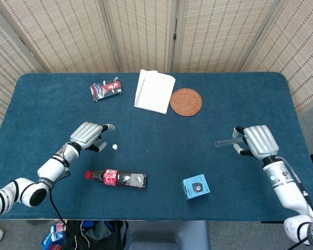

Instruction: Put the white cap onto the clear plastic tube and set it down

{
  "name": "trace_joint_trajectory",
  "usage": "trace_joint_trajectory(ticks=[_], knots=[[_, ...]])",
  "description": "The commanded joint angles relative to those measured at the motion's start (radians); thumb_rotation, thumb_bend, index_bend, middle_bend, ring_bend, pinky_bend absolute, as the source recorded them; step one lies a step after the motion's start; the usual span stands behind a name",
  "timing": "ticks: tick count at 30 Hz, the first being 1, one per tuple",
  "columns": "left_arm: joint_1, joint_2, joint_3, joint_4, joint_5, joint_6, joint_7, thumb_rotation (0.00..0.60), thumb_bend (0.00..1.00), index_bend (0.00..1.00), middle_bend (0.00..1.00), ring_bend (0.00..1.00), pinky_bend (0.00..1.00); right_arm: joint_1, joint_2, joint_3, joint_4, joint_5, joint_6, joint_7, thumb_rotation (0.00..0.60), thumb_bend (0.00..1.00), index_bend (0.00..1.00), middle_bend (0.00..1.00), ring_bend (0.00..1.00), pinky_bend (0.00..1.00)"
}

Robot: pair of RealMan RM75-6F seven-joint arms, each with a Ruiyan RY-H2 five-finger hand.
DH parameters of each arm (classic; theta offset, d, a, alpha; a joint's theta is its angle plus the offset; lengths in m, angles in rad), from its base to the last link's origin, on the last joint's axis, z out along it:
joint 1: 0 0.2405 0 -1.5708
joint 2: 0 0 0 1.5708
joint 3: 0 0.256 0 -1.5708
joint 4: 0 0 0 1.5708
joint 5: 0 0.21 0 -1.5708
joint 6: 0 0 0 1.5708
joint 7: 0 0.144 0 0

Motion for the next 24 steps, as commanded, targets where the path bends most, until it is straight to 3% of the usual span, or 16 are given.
trace_joint_trajectory(ticks=[1, 5, 6, 11, 13, 15, 17, 24], knots=[[0.037, -0.044, -0.006, 0.035, 0.073, 0.045, -0.014, 0.6, 0.33, 0.24, 0.93, 0.93, 1.0, 0.0, -0.002, 0.001, 0.003, -0.002, -0.002, 0.002, 0.6, 0.61, 0.85, 1.0, 1.0, 1.0], [0.049, -0.093, 0.004, 0.074, 0.119, 0.073, 0.019, 0.6, 0.26, 0.24, 0.89, 0.9, 0.99, 0.001, -0.006, 0.002, 0.007, -0.003, -0.008, 0.004, 0.6, 0.61, 0.85, 1.0, 1.0, 1.0], [0.055, -0.113, 0.008, 0.093, 0.134, 0.096, 0.046, 0.6, 0.26, 0.23, 0.84, 0.85, 0.94, 0.001, -0.007, 0.002, 0.008, -0.004, -0.008, 0.005, 0.6, 0.61, 0.85, 1.0, 1.0, 1.0], [0.076, -0.17, 0.012, 0.133, 0.156, 0.153, 0.131, 0.6, 0.25, 0.23, 0.5, 0.44, 0.53, -0.002, -0.009, 0.002, 0.013, -0.002, -0.013, 0.009, 0.6, 0.61, 0.85, 1.0, 1.0, 1.0], [0.08, -0.178, 0.009, 0.135, 0.152, 0.153, 0.143, 0.6, 0.25, 0.25, 0.2, 0.13, 0.21, -0.003, -0.009, 0.002, 0.015, -0.001, -0.014, 0.01, 0.6, 0.61, 0.85, 1.0, 1.0, 1.0], [0.083, -0.186, 0.007, 0.141, 0.156, 0.155, 0.154, 0.6, 0.25, 0.26, 0.04, 0.01, 0.04, -0.003, -0.01, 0.004, 0.018, 0.0, -0.015, 0.012, 0.6, 0.61, 0.85, 1.0, 1.0, 1.0], [0.084, -0.192, 0.006, 0.144, 0.157, 0.149, 0.164, 0.6, 0.25, 0.28, 0.0, 0.0, 0.0, -0.003, -0.012, 0.005, 0.021, 0.002, -0.017, 0.014, 0.6, 0.61, 0.85, 1.0, 1.0, 1.0], [0.084, -0.223, -0.005, 0.175, 0.154, 0.126, 0.167, 0.6, 0.25, 0.35, 0.0, 0.0, 0.0, -0.002, -0.017, 0.005, 0.028, 0.005, -0.028, 0.018, 0.6, 0.61, 0.85, 1.0, 1.0, 1.0]])
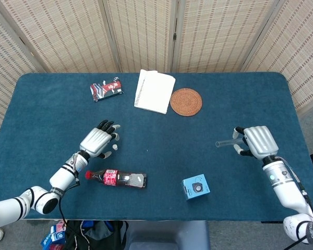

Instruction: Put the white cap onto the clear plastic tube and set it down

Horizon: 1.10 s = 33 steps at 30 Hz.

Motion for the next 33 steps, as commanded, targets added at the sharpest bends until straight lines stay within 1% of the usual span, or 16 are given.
trace_joint_trajectory(ticks=[1, 8, 18, 33], knots=[[0.0, -0.015, -0.007, 0.017, -0.004, -0.013, -0.006, 0.6, 0.25, 0.35, 0.0, 0.0, 0.0, 0.0, -0.002, 0.0, 0.003, 0.0, -0.002, 0.001, 0.6, 0.61, 0.85, 1.0, 1.0, 1.0], [-0.006, -0.057, -0.017, 0.078, -0.008, -0.044, -0.007, 0.6, 0.26, 0.37, 0.0, 0.0, 0.0, -0.001, -0.002, 0.001, 0.005, 0.0, -0.003, 0.001, 0.6, 0.61, 0.85, 1.0, 1.0, 1.0], [-0.014, -0.121, -0.037, 0.164, -0.012, -0.071, -0.024, 0.6, 0.33, 0.41, 0.0, 0.0, 0.0, -0.004, -0.004, 0.002, 0.013, 0.003, -0.007, 0.006, 0.6, 0.61, 0.85, 1.0, 1.0, 1.0], [-0.008, -0.159, -0.041, 0.216, -0.008, -0.089, -0.017, 0.6, 0.33, 0.42, 0.0, 0.0, 0.0, 0.0, -0.021, 0.002, 0.045, -0.001, -0.026, 0.025, 0.6, 0.61, 0.86, 1.0, 1.0, 1.0]])
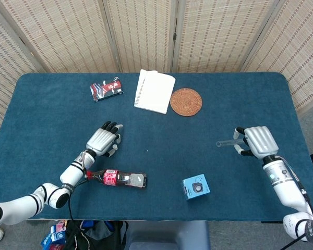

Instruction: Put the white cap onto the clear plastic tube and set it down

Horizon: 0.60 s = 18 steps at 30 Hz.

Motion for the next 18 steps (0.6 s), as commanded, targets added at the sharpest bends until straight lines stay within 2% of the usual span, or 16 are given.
trace_joint_trajectory(ticks=[1, 18], knots=[[0.001, -0.003, -0.002, 0.005, 0.0, -0.002, 0.001, 0.6, 0.33, 0.42, 0.0, 0.0, 0.0, 0.001, -0.002, 0.0, 0.003, 0.0, -0.003, 0.002, 0.6, 0.61, 0.86, 1.0, 1.0, 1.0], [0.005, -0.017, -0.011, 0.024, 0.012, -0.007, 0.0, 0.6, 0.33, 0.46, 0.0, 0.0, 0.0, 0.003, -0.011, 0.002, 0.019, 0.002, -0.011, 0.01, 0.6, 0.61, 0.86, 1.0, 1.0, 1.0]])
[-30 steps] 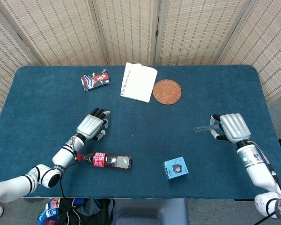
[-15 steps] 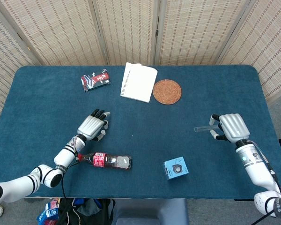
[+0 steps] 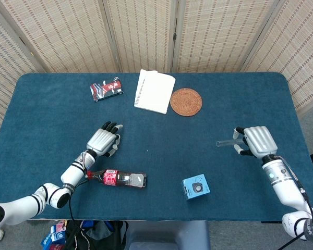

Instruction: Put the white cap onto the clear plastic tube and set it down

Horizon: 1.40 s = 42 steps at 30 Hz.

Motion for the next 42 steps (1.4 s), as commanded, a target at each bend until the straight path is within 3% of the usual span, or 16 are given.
trace_joint_trajectory(ticks=[1, 13, 20, 30, 42], knots=[[0.0, 0.001, 0.0, 0.0, 0.001, -0.001, 0.002, 0.6, 0.33, 0.46, 0.0, 0.0, 0.0, -0.001, 0.0, 0.0, 0.001, 0.0, 0.0, 0.001, 0.6, 0.61, 0.86, 1.0, 1.0, 1.0], [0.002, 0.006, -0.004, -0.004, 0.004, -0.013, -0.005, 0.6, 0.4, 0.5, 0.0, 0.0, 0.0, -0.004, -0.002, 0.0, 0.006, -0.004, 0.003, 0.01, 0.6, 0.61, 0.87, 1.0, 1.0, 1.0], [0.016, 0.03, -0.022, -0.023, 0.016, 0.011, -0.073, 0.6, 0.43, 0.53, 0.0, 0.0, 0.0, -0.008, -0.001, 0.006, -0.002, -0.015, 0.017, 0.025, 0.6, 0.61, 0.87, 1.0, 1.0, 1.0], [0.075, 0.187, -0.109, -0.179, 0.03, 0.13, -0.262, 0.6, 0.44, 0.58, 0.02, 0.0, 0.0, 0.011, -0.055, 0.019, 0.014, -0.054, 0.007, 0.108, 0.6, 0.61, 0.87, 1.0, 1.0, 1.0], [0.131, 0.348, -0.216, -0.427, 0.021, 0.254, -0.397, 0.6, 0.47, 0.62, 0.06, 0.0, 0.0, 0.092, -0.208, 0.094, 0.102, -0.059, -0.041, 0.318, 0.6, 0.62, 0.89, 1.0, 1.0, 1.0]])
